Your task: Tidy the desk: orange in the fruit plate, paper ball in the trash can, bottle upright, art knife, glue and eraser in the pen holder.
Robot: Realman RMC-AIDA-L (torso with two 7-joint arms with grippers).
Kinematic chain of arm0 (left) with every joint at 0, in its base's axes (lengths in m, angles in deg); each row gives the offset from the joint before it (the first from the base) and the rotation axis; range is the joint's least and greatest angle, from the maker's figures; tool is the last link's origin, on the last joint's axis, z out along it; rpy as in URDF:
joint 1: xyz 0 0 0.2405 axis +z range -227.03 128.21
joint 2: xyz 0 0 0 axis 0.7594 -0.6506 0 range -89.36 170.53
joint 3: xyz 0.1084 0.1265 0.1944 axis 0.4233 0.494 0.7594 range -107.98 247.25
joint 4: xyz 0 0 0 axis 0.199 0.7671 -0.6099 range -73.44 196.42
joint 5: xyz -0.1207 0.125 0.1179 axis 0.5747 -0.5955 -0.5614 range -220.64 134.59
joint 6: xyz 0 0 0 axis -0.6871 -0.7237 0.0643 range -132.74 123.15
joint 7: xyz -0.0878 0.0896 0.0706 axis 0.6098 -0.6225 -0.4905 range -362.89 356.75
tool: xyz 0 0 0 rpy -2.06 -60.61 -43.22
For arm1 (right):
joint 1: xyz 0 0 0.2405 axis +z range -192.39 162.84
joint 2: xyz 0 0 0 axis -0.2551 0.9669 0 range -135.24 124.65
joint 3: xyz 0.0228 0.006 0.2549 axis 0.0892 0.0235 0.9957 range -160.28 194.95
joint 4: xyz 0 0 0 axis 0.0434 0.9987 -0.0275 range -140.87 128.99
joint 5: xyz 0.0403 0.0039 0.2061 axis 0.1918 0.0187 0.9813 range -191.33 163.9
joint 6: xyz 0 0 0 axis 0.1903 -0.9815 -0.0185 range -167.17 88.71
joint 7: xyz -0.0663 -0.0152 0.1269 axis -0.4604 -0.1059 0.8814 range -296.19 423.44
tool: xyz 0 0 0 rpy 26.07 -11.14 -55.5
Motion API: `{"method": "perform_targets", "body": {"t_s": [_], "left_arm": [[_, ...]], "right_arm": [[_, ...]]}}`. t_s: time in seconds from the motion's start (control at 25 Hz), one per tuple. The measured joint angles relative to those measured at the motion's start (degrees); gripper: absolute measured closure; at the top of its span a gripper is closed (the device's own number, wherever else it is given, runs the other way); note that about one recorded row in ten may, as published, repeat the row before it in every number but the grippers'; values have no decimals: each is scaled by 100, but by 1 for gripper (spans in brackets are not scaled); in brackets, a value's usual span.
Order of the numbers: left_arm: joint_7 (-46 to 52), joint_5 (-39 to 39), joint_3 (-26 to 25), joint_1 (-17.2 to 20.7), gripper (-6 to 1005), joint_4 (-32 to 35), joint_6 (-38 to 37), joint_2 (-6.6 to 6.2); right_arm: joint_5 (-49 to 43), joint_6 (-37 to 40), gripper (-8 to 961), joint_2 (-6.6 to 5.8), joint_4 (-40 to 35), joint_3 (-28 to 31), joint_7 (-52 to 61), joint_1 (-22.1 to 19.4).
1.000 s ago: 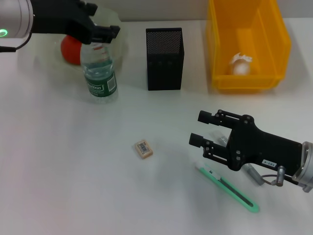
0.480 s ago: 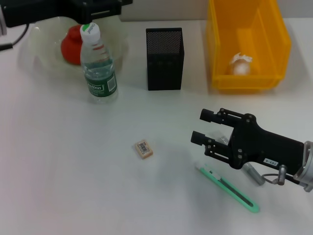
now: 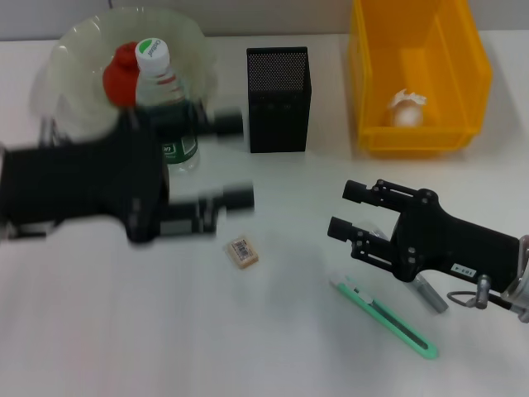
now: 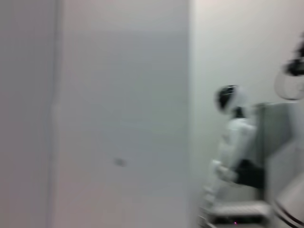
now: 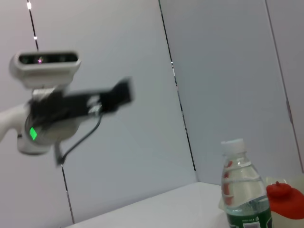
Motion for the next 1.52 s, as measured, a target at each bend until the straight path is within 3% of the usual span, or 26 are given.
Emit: {"method": "perform_targets", "body": {"t_s": [0.2,0.32,0.36,0.44,0.48,0.52,0.56,0.64,1.08,1.2,1.24,1.32,1.52], "left_arm": [[-179,-678,0,18,301,-494,-272,-15],[-218,-875,-10,61,301,-701,-220,-8],[-254,-904,-14,74,302,-799,-207,-7],[-343,-958,-17,85,302,-959,-201,-10],[-343,-958,-17,85,302,-959,-201,-10],[-357,-973,-17,85,302,-997,-200,-10],[-364,-985,-17,85,302,-1023,-200,-10],[-368,-997,-17,90,303,-1075,-199,-11],[-588,-1007,-17,218,304,-1136,-200,1],[-589,-1009,-17,221,305,-1139,-186,-3],[-589,-1009,-17,221,305,-1139,-186,-3],[-591,-1010,-17,218,305,-1140,-170,-5],[-594,-1012,-26,197,306,-1143,-91,-7]], "right_arm": [[-23,138,364,-19,-451,-17,620,-84],[-235,451,364,-76,-1518,-29,2018,-226],[-235,451,364,-76,-1518,-29,2018,-226],[-439,842,364,-82,-2509,21,2783,-309],[-439,842,364,-82,-2509,21,2783,-309],[-462,1039,364,-64,-3088,31,3177,-367],[-462,1039,364,-64,-3088,31,3177,-367],[-479,1237,364,-36,-3770,33,3720,-400],[-744,1422,364,-34,-4559,-14,4655,-319],[-1302,1428,364,-30,-5390,-29,5814,-201],[-1797,1477,364,-33,-6036,-39,6712,-41],[-2058,1567,364,-41,-6356,-41,7157,71],[-3234,2325,365,-101,-7224,-176,8729,940]]}}
